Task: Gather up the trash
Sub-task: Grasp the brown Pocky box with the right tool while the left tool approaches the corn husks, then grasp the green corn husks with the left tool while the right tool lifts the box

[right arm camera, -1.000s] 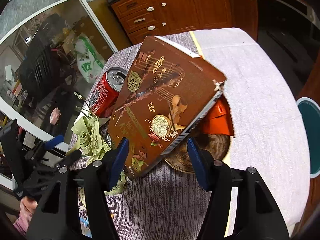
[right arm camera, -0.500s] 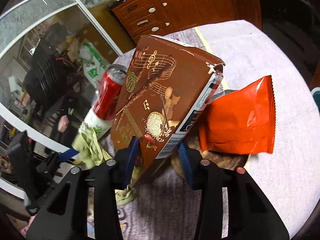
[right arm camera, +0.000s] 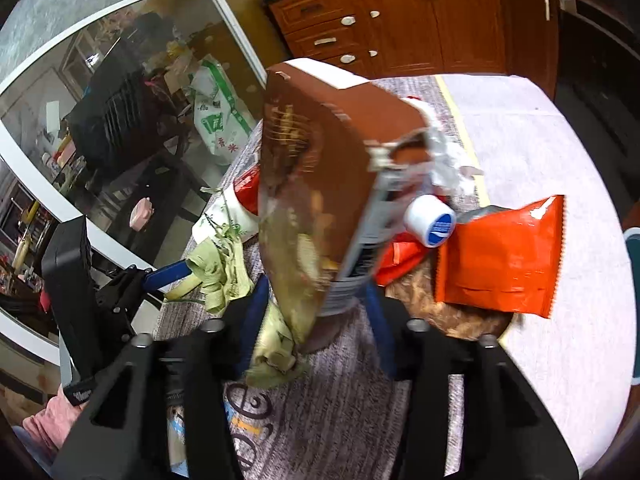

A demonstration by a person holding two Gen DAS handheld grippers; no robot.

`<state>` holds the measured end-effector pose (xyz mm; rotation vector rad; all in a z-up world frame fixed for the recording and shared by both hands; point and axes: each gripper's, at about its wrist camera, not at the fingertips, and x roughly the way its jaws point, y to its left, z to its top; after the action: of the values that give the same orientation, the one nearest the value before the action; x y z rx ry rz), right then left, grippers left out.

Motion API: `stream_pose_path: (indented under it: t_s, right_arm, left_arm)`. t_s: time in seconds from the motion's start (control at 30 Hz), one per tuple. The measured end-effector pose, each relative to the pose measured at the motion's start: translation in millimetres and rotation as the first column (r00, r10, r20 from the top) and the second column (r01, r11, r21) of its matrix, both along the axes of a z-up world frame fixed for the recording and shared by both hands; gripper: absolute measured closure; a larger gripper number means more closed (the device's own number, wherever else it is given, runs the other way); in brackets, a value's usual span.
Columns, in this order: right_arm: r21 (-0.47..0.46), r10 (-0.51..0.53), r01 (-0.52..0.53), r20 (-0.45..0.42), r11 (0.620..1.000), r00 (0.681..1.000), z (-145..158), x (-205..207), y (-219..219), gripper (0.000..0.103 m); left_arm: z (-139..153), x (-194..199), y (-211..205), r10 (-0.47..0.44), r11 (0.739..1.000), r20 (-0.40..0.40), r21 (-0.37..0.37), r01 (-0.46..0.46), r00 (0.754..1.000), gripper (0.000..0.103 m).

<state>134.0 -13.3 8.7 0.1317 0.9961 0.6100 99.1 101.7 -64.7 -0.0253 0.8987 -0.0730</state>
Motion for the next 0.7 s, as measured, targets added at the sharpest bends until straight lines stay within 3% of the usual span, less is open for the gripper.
stream_pose_path:
  t_s: [0.03,0.1,0.33,0.57,0.7]
  right_arm:
    - [-0.003,0.004,-0.004,0.003,1.000,1.000,-1.6,0.6,3.2,0.051]
    - [-0.022,0.015,-0.015,0.007,1.000,1.000,-5.5,1.8,11.8,0.078]
    - [-0.004,0.030,-0.030,0.032,1.000,0.999,18.7,-6.9,7.8,0.080]
    - [-0.043,0.018,-0.016,0.049,0.999,0.999,32.6,-20.8,-14.8,0.080]
    - [-0.049,0.047,-0.046,0.014,0.998,0.999,28.5,-27.5,-14.5,0.081]
  left_arm:
    - [-0.1,0.4,0.3,0.000,1.000,-0.002,-0.002,0.000,1.000,0.004]
    - [0.0,1.0,0.8,0.003,1.000,-0.009,-0.004,-0.003,1.000,0.004]
    - [3.3,-15.7,6.0,0.009,0.999,-0.023,-0.035,-0.010,1.000,0.004]
    - [-6.7,-33.4,-8.2,-0.016,0.996,-0.082,-0.088,0.009,0.997,0.004]
    - [-12.4,-31.7,-26.8,-0.030,0.999,-0.092,-0.047,0.026,0.995,0.004]
